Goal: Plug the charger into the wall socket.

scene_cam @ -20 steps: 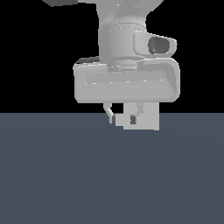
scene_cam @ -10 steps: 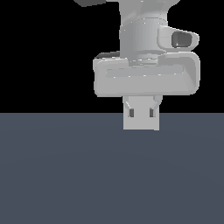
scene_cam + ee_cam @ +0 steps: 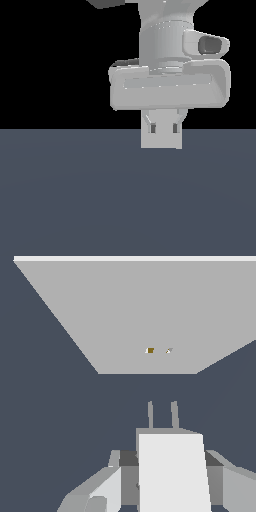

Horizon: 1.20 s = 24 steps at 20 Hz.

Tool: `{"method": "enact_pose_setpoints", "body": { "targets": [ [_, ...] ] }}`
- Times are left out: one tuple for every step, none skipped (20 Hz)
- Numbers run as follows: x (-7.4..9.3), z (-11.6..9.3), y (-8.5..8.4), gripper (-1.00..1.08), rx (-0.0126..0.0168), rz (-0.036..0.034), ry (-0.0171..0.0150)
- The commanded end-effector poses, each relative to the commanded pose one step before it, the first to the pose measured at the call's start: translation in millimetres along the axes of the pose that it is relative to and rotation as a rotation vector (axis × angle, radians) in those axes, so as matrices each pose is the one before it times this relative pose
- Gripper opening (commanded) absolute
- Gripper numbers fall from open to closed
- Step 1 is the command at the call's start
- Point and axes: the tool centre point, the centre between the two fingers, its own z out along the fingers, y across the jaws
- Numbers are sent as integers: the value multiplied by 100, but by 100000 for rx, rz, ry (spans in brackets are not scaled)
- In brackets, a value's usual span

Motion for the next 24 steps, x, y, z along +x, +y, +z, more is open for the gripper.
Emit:
{"method": "enact_pose_setpoints", "body": {
  "targets": [
    [226, 39, -3, -100, -3, -5, 29],
    [162, 37, -1, -100, 0, 0, 0],
    [199, 45, 0, -100, 0, 0, 0],
    [235, 53, 0, -100, 0, 0, 0],
    [271, 61, 0, -100, 0, 0, 0],
    [306, 69, 0, -100, 0, 0, 0],
    [341, 77, 1, -100, 0, 0, 0],
    [376, 84, 1, -100, 0, 0, 0],
    [409, 92, 1, -100, 0, 0, 0],
    [400, 90, 1, -100, 0, 0, 0],
    [363, 81, 1, -100, 0, 0, 0],
    [325, 73, 1, -100, 0, 0, 0],
    [288, 64, 1, -100, 0, 0, 0],
    [252, 56, 1, -100, 0, 0, 0],
    [216, 48, 1, -100, 0, 0, 0],
    [181, 40, 1, -100, 0, 0, 0],
    [146, 32, 1, -100, 0, 0, 0],
    [111, 24, 1, -100, 0, 0, 0],
    [76, 16, 1, -100, 0, 0, 0],
    [41, 9, 1, -100, 0, 0, 0],
    [4, 4, -42, -100, 13, -67, -7],
    [-28, -7, 1, -100, 0, 0, 0],
    [-43, -10, 1, -100, 0, 0, 0],
    [-16, -4, 0, -100, 0, 0, 0]
  ]
}}
